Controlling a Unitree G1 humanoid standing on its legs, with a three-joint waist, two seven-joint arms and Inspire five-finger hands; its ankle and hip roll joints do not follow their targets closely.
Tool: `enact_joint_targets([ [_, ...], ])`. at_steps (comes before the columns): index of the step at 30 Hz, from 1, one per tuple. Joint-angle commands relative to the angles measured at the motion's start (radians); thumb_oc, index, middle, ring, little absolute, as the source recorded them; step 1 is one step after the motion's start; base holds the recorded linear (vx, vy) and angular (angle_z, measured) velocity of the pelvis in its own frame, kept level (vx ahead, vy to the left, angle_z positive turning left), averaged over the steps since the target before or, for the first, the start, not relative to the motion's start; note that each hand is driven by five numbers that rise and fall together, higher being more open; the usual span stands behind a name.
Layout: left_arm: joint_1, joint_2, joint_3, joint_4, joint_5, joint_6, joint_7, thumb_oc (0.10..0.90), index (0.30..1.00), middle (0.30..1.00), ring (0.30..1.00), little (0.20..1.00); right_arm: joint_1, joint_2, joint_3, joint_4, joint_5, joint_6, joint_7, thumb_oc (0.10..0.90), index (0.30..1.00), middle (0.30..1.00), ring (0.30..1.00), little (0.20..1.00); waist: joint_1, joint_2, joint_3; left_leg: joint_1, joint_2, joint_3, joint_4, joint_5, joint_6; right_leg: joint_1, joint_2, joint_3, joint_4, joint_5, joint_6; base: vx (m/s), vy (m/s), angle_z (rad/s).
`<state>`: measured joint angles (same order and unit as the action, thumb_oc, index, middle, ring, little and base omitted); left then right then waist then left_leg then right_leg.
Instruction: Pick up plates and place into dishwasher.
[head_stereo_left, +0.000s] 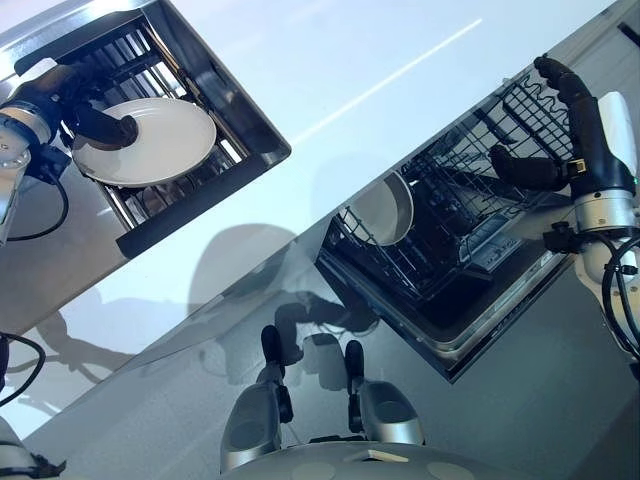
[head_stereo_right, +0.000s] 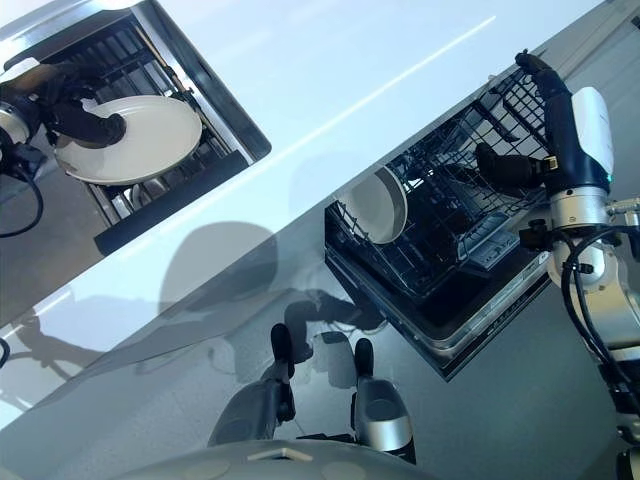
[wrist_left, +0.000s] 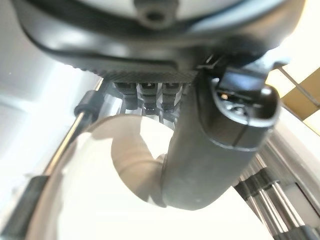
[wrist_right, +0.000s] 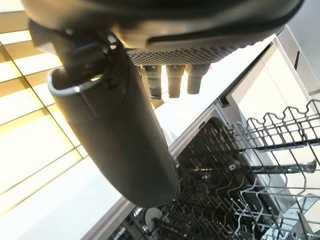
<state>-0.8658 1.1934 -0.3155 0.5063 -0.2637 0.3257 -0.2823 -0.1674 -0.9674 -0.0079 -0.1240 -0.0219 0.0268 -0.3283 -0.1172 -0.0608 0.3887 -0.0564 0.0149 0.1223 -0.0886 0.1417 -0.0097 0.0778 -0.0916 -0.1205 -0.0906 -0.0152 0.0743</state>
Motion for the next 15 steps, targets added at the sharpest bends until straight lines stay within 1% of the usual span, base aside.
enact_joint_targets([
  [1,-0.007,-0.024,-0.029,0.031,-0.009,0.005,-0.052,0.800,0.900,0.900,0.900,0.900,-0.082,-0.111,-0.064,-0.058,-0.030,-0.028,-0.091,0.800,0.900,0.900,0.900,0.900,-0.006,0.025,-0.086,0.091,-0.026,0.031,0.006,-0.123,-0.006,-0.087,0.016,-0.010,0.022,0.111,0.074,0.04,-0.033,-0.01],
  [6,0.020,-0.028,-0.015,0.008,0.022,0.027,-0.090,0.800,0.900,0.900,0.900,0.900,-0.049,-0.093,-0.081,-0.064,-0.028,-0.040,-0.083,0.800,0.900,0.900,0.900,0.900,-0.004,0.032,-0.103,0.102,-0.029,0.029,0.005,-0.126,-0.008,-0.074,0.016,-0.016,0.020,0.108,0.074,0.04,-0.037,-0.01],
  [9,0.040,-0.029,-0.006,-0.007,0.047,0.036,-0.118,0.800,0.900,0.900,0.900,0.900,-0.034,-0.081,-0.091,-0.072,-0.024,-0.034,-0.083,0.800,0.900,0.900,0.900,0.900,-0.001,0.037,-0.117,0.111,-0.032,0.024,0.005,-0.129,-0.007,-0.063,0.016,-0.018,0.018,0.104,0.072,0.05,-0.053,0.01],
  [15,0.103,-0.039,0.024,-0.048,0.082,0.058,-0.169,0.800,0.900,0.900,0.900,0.900,-0.006,-0.054,-0.104,-0.065,-0.021,-0.043,-0.078,0.800,0.900,0.900,0.900,0.900,0.008,0.048,-0.145,0.131,-0.037,0.013,0.003,-0.134,-0.009,-0.039,0.018,-0.024,0.015,0.098,0.071,0.04,-0.052,0.00],
])
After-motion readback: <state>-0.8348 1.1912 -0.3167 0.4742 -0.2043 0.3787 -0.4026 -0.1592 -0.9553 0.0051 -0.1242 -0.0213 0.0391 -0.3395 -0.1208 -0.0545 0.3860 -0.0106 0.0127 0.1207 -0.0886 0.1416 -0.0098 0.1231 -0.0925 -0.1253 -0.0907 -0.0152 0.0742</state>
